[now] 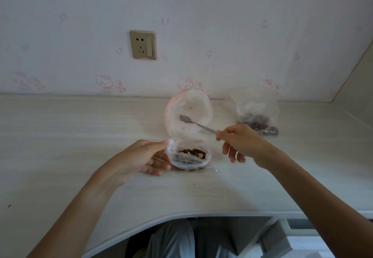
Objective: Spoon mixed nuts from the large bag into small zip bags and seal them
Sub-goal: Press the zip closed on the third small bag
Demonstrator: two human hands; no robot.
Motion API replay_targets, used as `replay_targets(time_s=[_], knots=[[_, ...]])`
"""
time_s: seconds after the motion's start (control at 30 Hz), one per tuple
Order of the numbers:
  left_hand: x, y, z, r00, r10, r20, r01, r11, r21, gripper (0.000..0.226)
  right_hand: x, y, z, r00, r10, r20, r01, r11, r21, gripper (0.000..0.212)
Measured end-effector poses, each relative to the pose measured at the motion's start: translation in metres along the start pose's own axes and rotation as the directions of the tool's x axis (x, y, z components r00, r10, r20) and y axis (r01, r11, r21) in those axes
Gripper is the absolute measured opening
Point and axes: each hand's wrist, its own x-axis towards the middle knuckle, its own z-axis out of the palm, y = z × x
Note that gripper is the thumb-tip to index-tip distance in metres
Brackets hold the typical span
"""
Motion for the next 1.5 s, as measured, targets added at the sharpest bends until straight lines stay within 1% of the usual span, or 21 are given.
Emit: replay_targets(time_s=[0.1,0.17,0.33,0.4,0.47,0.57,0.63,0.7,0.77,0.8,0.83,0.87,0.93,0.97,1.03,1.13,1.2,1.27,1.37,1.43,1.5], knots=[[0.000,0.002,0.004,0.998,-0.041,0.052,0.047,0.991,-0.128,0.032,-0.019,0.004,0.005,0.972,0.077,0.221,-0.093,0.994,0.063,0.032],[0.001,0.002,0.006,0.991,-0.047,0.122,0.069,0.981,-0.182,0.029,-0.026,0.007,0.010,0.953,0.071,0.296,-0.119,0.982,0.148,0.031],[0.002,0.003,0.012,0.968,-0.071,0.239,0.132,0.960,-0.247,0.040,-0.030,0.009,0.017,0.951,0.043,0.306,-0.150,0.930,0.335,0.028],[0.002,0.004,0.016,0.965,-0.100,0.241,0.159,0.957,-0.241,0.052,-0.031,0.008,0.020,0.960,0.035,0.278,-0.137,0.924,0.358,0.025],[0.003,0.007,0.022,0.974,-0.111,0.195,0.152,0.966,-0.211,0.046,-0.032,0.004,0.026,0.977,0.010,0.212,-0.085,0.934,0.347,0.017],[0.004,0.014,0.028,0.998,-0.059,-0.030,0.056,0.996,-0.065,0.016,-0.033,-0.004,0.033,0.995,-0.099,0.023,0.089,0.958,0.271,0.007],[0.005,0.017,0.028,0.970,0.082,-0.230,-0.059,0.992,0.108,0.022,-0.034,-0.007,0.035,0.970,-0.201,-0.138,0.212,0.974,0.075,0.014],[0.005,0.019,0.026,0.891,0.298,-0.343,-0.144,0.901,0.410,0.027,-0.033,-0.011,0.035,0.934,-0.272,-0.230,0.251,0.961,-0.118,0.014],[0.003,0.020,0.027,0.826,0.465,-0.319,-0.152,0.729,0.668,0.022,-0.033,-0.016,0.034,0.936,-0.268,-0.227,0.225,0.954,-0.200,0.010],[0.002,0.022,0.028,0.827,0.475,-0.300,-0.146,0.697,0.702,0.018,-0.033,-0.018,0.033,0.955,-0.226,-0.193,0.195,0.966,-0.168,0.005],[0.000,0.026,0.030,0.853,0.436,-0.287,-0.148,0.730,0.667,0.014,-0.034,-0.020,0.031,0.977,-0.158,-0.144,0.147,0.986,-0.085,0.004],[-0.002,0.029,0.031,0.896,0.354,-0.270,-0.147,0.808,0.570,0.014,-0.034,-0.021,0.028,0.993,-0.085,-0.084,0.087,0.996,0.022,0.013],[-0.007,0.037,0.030,0.981,0.137,-0.138,-0.096,0.958,0.272,0.023,-0.035,-0.021,0.021,0.999,0.011,0.052,-0.023,0.974,0.225,0.031],[-0.009,0.039,0.027,0.997,0.067,-0.046,-0.061,0.990,0.130,0.028,-0.035,-0.020,0.017,0.994,0.025,0.111,-0.059,0.948,0.312,0.035],[-0.010,0.040,0.019,0.994,0.011,0.107,0.001,0.994,-0.111,0.033,-0.034,-0.015,0.011,0.979,0.006,0.202,-0.105,0.867,0.488,0.036],[-0.009,0.031,0.010,0.969,0.019,0.247,0.075,0.929,-0.363,0.032,-0.031,-0.006,0.009,0.961,-0.032,0.276,-0.176,0.698,0.694,0.035],[-0.006,0.023,0.010,0.962,0.055,0.266,0.065,0.904,-0.422,0.033,-0.031,-0.001,0.012,0.951,-0.066,0.303,-0.195,0.631,0.751,0.029],[-0.004,0.016,0.015,0.974,0.083,0.209,0.012,0.909,-0.416,0.030,-0.030,0.003,0.016,0.948,-0.098,0.302,-0.189,0.590,0.785,0.028],[-0.002,0.016,0.023,0.989,0.112,0.100,-0.060,0.905,-0.421,0.026,-0.028,0.002,0.019,0.954,-0.131,0.268,-0.157,0.545,0.824,0.038],[-0.003,0.022,0.024,0.989,0.139,0.052,-0.105,0.904,-0.415,0.031,-0.028,-0.002,0.019,0.963,-0.148,0.225,-0.105,0.560,0.822,0.041],[-0.005,0.030,0.024,0.985,0.172,0.013,-0.157,0.928,-0.339,0.036,-0.028,-0.008,0.018,0.980,-0.156,0.125,-0.001,0.623,0.782,0.029]])
